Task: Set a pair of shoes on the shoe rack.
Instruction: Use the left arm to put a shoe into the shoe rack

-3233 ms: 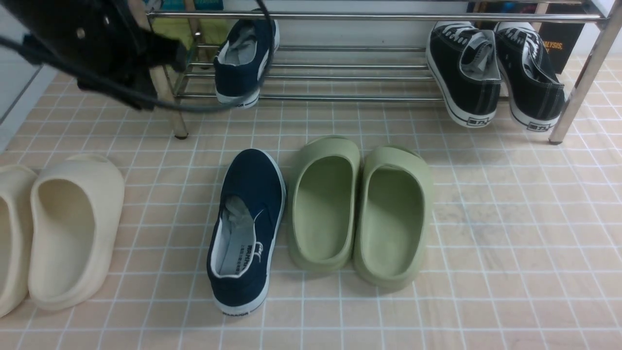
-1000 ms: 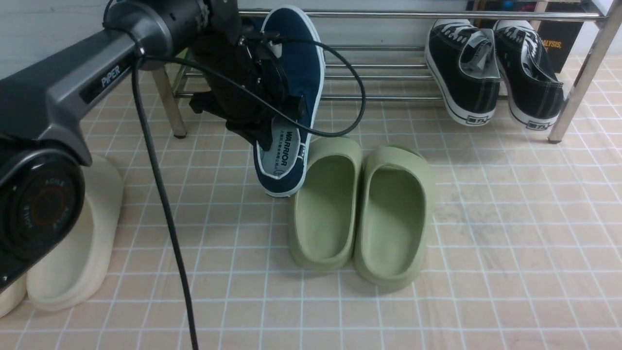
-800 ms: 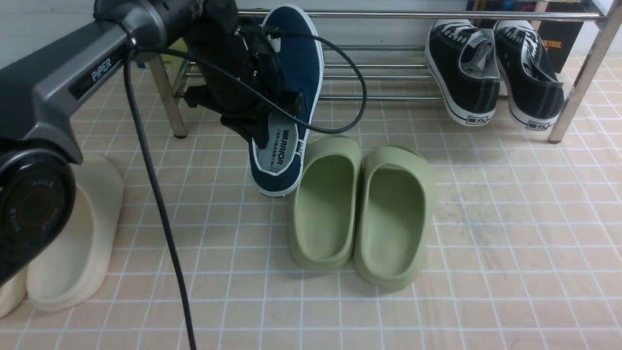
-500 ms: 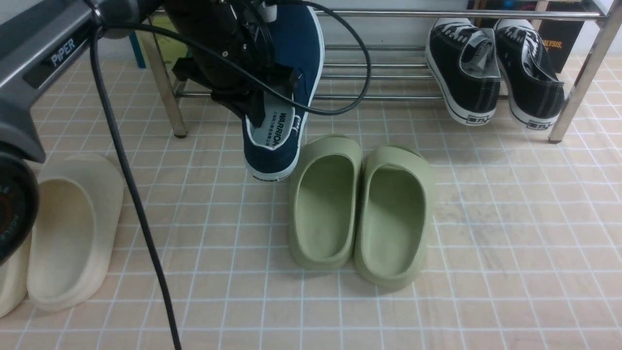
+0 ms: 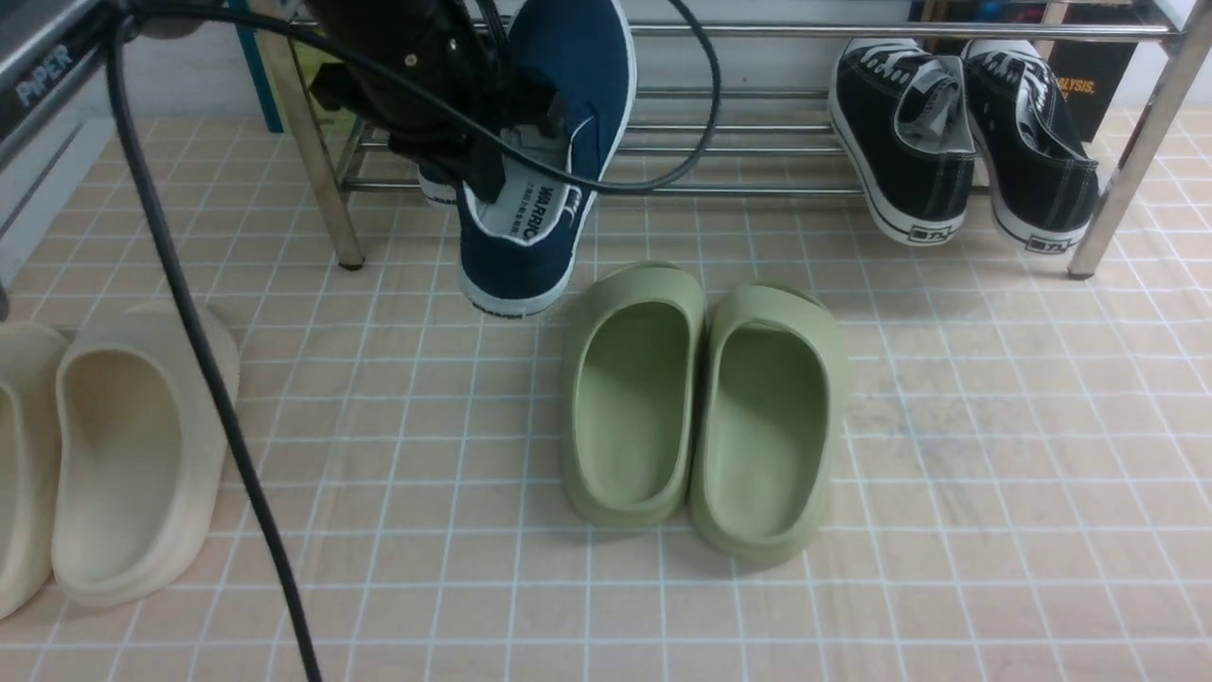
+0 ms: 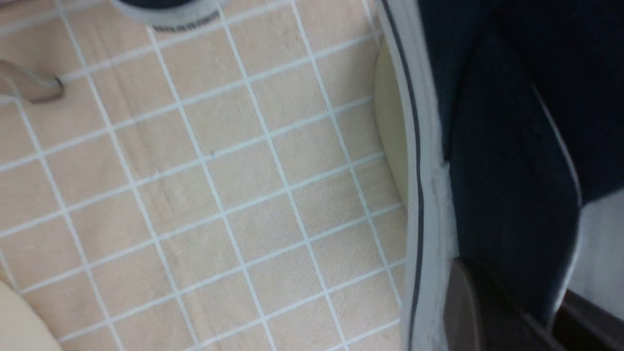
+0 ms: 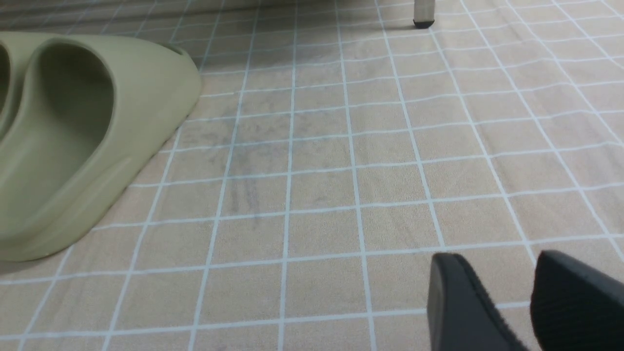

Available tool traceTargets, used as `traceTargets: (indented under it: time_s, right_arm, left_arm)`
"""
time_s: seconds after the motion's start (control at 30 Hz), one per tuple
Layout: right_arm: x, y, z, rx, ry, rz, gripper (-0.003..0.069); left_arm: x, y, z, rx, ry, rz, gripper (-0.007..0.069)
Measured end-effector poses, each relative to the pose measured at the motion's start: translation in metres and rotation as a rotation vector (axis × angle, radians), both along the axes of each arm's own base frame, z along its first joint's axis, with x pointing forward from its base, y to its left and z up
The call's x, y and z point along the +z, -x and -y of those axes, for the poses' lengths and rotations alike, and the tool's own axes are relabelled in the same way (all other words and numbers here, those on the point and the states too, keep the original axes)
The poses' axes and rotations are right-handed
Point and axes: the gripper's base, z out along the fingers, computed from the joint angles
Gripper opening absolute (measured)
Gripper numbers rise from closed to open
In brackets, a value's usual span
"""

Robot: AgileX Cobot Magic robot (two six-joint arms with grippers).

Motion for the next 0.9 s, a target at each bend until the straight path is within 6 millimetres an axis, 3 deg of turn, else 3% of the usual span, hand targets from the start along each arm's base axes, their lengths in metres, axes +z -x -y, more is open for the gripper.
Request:
traceTargets:
  time_s: [0.07, 0.2, 0.27, 0.4, 0.53, 0.77, 0.9]
  right_arm:
    - [0.000, 0.000, 0.000, 0.000, 0.000, 0.000, 0.0238]
    - [0.000, 0.000, 0.000, 0.000, 0.000, 0.000, 0.0238]
    - [0.000, 0.000, 0.000, 0.000, 0.000, 0.000, 0.0238]
    - [0.000, 0.000, 0.000, 0.000, 0.000, 0.000, 0.0238]
    - [0.000, 0.000, 0.000, 0.000, 0.000, 0.000, 0.0238]
    - [0.000, 0.000, 0.000, 0.000, 0.000, 0.000, 0.0238]
    - [0.000, 0.000, 0.000, 0.000, 0.000, 0.000, 0.0238]
  left_arm:
    - [0.013, 0.010, -0.004, -0.002, 0.004, 0.026, 0.0033]
    - [0.015, 0.027, -0.010, -0.017, -0.004, 0.008, 0.0033]
    - [-0.002, 0.037, -0.012, -0.029, -0.019, -0.059, 0.0033]
    - [-0.034, 0.037, -0.011, -0.031, -0.038, -0.157, 0.0033]
    - [-0.059, 0.014, 0.002, 0.001, 0.048, -0.134, 0.0034]
    - [-0.062, -0.029, 0.022, 0.073, 0.197, 0.006, 0.0034]
    - [-0.070, -0.064, 0.031, 0.141, 0.230, 0.063, 0.0034]
